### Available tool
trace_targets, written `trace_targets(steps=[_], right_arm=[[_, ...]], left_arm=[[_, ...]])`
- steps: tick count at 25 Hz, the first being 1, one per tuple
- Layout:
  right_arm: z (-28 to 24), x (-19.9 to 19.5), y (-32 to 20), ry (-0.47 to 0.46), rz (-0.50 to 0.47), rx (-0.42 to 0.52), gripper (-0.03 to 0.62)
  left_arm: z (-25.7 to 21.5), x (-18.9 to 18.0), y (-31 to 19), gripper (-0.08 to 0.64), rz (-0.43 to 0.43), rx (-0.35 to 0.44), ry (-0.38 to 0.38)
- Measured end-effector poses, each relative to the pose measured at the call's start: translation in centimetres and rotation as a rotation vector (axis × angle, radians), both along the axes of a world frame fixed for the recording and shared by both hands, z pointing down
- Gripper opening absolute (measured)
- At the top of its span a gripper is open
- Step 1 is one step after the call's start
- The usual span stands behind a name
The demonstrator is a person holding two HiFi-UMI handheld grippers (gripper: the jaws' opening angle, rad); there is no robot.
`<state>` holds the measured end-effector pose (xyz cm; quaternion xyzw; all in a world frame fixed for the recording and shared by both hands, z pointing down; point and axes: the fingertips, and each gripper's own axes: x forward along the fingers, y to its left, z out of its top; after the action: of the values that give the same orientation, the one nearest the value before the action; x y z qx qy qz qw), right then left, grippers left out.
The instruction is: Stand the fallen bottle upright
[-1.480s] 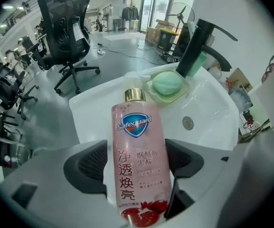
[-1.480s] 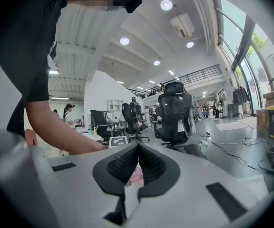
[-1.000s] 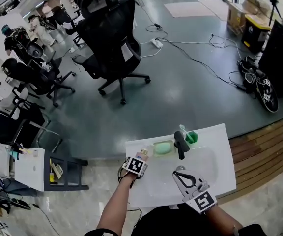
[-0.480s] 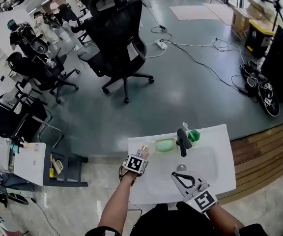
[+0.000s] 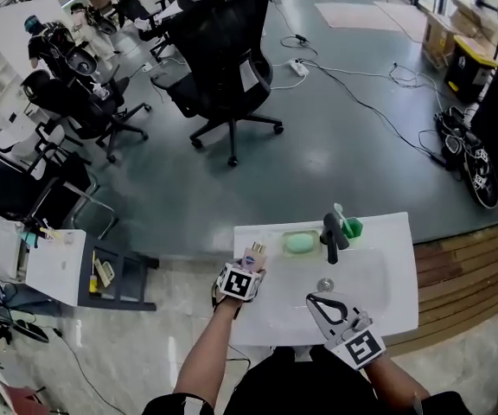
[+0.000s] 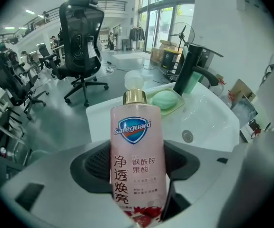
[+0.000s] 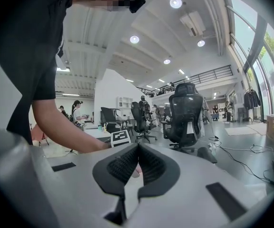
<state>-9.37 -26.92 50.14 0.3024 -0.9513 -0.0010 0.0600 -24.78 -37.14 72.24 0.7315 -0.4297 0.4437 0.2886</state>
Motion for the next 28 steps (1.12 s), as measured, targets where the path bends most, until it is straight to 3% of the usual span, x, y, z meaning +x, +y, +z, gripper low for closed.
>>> trace_targets(steps=[4,9,14,19,24,28], right_arm=[[-0.2,-0.8,0.3,-0.011,-0.02,0.005,0.015],[-1.3,-1.9,0.1,-0.089,-0.026,0.035,0.015],[0.3,-2.6,0.7,0.009,-0.069,0.002,0.015],[1.2,-2.7,0.8,0.049,-0.088,-0.011,0.015],[0.4,-3.1,-0.3,-0.127,-0.024,0.02,0.015],[2.0,-3.9,-1.0,-0.131,-0.012,-0.021,0.015]], left_arm=[[-1.5,0.0,0.1,0.31,-0.019,0.077,0.051],[-4.8,-0.3,0.2,0.31,-0.055,0.192,0.117],[-8.9,-1.0,-1.3,0.31,-0.094,0.397,0.177],[-11.8,-1.3,-3.0,0.31,-0.135,0.602,0.27],[-13.1,-1.2,-4.7,0.31,-0.168,0.795,0.307],[-12.6,-2.0,-6.3,0.31,-0.196,0.886,0.299]])
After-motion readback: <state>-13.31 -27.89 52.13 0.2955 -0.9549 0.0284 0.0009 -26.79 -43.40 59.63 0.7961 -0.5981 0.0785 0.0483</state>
